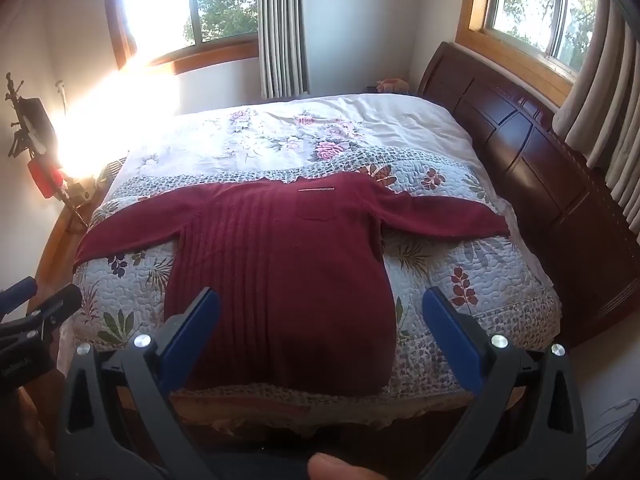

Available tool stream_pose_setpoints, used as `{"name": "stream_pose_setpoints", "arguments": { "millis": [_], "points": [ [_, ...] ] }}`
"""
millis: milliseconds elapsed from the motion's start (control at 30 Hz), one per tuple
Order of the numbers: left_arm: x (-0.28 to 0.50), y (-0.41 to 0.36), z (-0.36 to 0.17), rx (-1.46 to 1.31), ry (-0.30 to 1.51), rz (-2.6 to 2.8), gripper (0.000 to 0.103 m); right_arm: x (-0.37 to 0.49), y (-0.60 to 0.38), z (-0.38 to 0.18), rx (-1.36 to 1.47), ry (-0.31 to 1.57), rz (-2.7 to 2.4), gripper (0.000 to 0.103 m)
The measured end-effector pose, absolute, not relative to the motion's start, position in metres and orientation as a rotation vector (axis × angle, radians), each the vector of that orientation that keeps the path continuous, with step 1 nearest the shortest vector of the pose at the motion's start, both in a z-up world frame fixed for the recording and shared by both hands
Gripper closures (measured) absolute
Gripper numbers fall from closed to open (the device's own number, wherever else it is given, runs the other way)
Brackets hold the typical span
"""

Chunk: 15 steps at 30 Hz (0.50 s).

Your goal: Fold small clothes

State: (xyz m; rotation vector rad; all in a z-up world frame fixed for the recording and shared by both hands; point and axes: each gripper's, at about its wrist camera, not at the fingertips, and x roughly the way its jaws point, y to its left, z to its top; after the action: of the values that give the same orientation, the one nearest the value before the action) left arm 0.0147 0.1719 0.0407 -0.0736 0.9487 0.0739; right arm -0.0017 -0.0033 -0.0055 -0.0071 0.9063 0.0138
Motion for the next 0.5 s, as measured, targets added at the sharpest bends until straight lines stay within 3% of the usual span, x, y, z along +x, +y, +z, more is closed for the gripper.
{"name": "stream_pose_setpoints", "arguments": {
  "millis": [500],
  "points": [
    [0.0165, 0.1784, 0.0432, -0.084, 0.932, 0.097, 0.004, 0.0025, -0.0022, -0.0066, -0.007, 0.908, 0.027, 0.003]
  ]
}}
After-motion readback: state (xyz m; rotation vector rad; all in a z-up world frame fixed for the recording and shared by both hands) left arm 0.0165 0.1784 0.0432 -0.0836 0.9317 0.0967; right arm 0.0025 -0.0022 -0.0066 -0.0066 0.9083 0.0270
